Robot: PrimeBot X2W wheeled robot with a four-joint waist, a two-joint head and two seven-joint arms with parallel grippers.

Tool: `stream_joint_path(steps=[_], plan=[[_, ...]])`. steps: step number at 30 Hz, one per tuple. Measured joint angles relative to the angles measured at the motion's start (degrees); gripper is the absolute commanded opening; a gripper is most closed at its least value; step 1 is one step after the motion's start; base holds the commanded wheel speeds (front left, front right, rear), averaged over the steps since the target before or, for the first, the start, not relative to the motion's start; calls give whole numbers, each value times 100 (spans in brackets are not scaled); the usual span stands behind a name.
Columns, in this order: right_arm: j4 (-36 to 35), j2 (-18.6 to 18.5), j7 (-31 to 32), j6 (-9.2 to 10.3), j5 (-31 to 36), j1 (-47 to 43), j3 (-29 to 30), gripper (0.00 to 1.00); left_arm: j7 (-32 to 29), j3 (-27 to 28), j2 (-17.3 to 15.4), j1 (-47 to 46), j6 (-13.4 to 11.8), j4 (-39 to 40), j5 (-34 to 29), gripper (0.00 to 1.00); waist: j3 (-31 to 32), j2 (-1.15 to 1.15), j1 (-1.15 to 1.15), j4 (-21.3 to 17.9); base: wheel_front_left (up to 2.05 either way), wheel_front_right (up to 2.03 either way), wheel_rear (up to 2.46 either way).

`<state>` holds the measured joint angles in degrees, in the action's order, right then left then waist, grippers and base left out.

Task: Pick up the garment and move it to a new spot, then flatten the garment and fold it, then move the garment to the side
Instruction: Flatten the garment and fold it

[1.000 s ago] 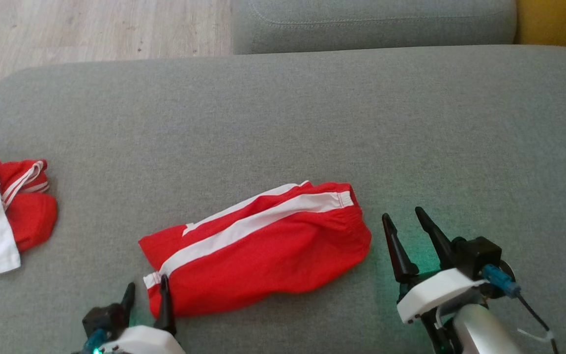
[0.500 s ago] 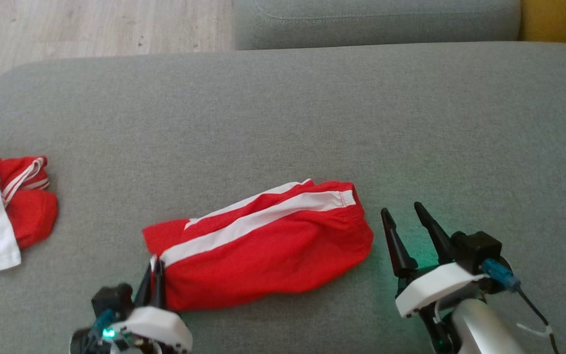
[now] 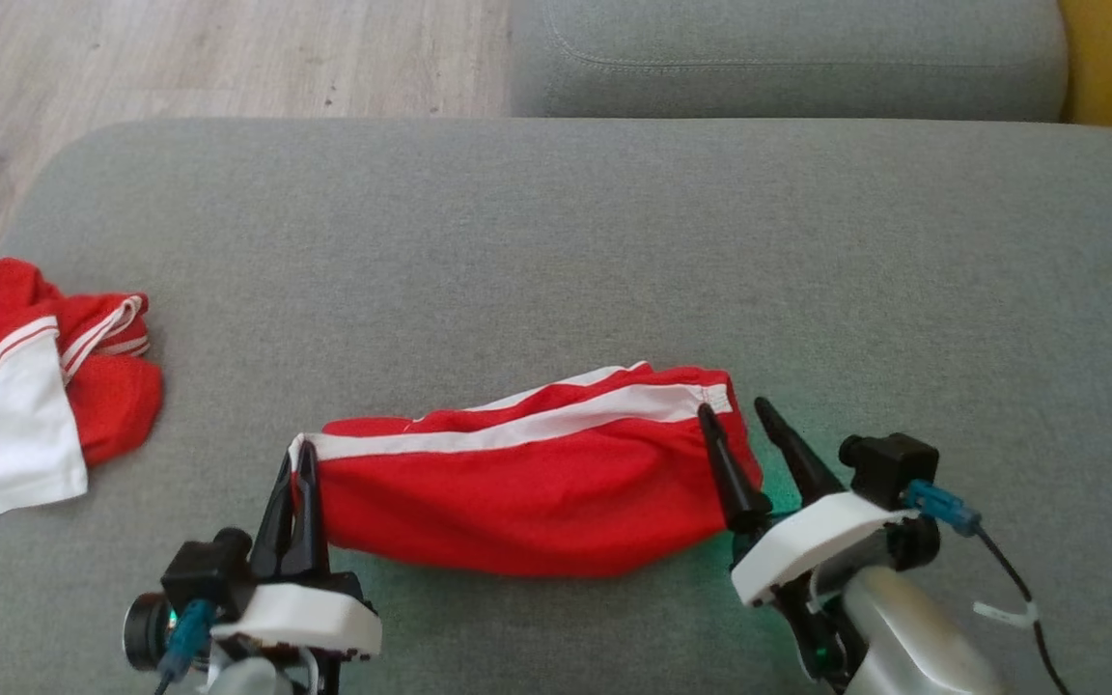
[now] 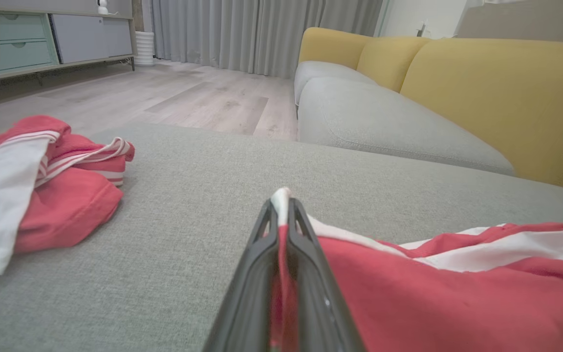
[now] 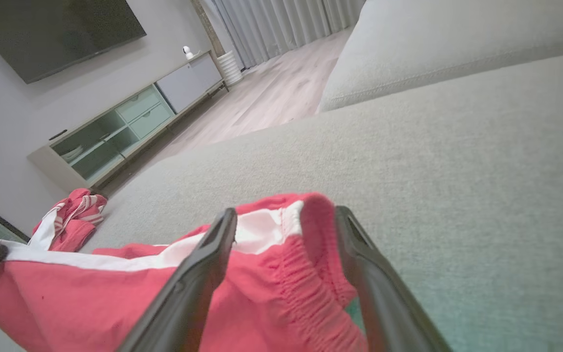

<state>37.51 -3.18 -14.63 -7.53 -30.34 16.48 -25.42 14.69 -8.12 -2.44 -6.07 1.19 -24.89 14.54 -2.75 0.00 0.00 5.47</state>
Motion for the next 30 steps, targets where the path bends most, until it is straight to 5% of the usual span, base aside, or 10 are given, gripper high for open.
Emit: stream_joint_path(steps=[11,16,17,19,20,21,30], plan=[[717,-1,0,0,-447,564,-460,99,0,-141,-1,164,135,214,-31,0,-51,0,0,121,0,0,0],[939,-2,0,0,-556,689,-648,74,0,-226,-3,164,142,210,27,0,-73,0,0,168,0,0,0],[999,-2,0,0,-588,708,-701,56,0,-254,-3,164,143,209,29,0,-75,0,0,176,0,0,0],[1076,-2,0,0,-665,748,-786,43,0,-281,-3,163,165,201,47,0,-83,0,0,185,0,0,0],[1084,-2,0,0,-689,766,-795,13,0,-282,-3,163,178,197,71,0,-88,0,0,187,0,0,0],[1081,-2,0,0,-690,776,-793,0,0,-281,-3,163,178,190,71,0,-92,0,0,184,0,0,0],[-225,-14,1,0,-334,778,207,0,0,27,-10,-16,352,666,-98,0,63,0,0,62,0,0,0]])
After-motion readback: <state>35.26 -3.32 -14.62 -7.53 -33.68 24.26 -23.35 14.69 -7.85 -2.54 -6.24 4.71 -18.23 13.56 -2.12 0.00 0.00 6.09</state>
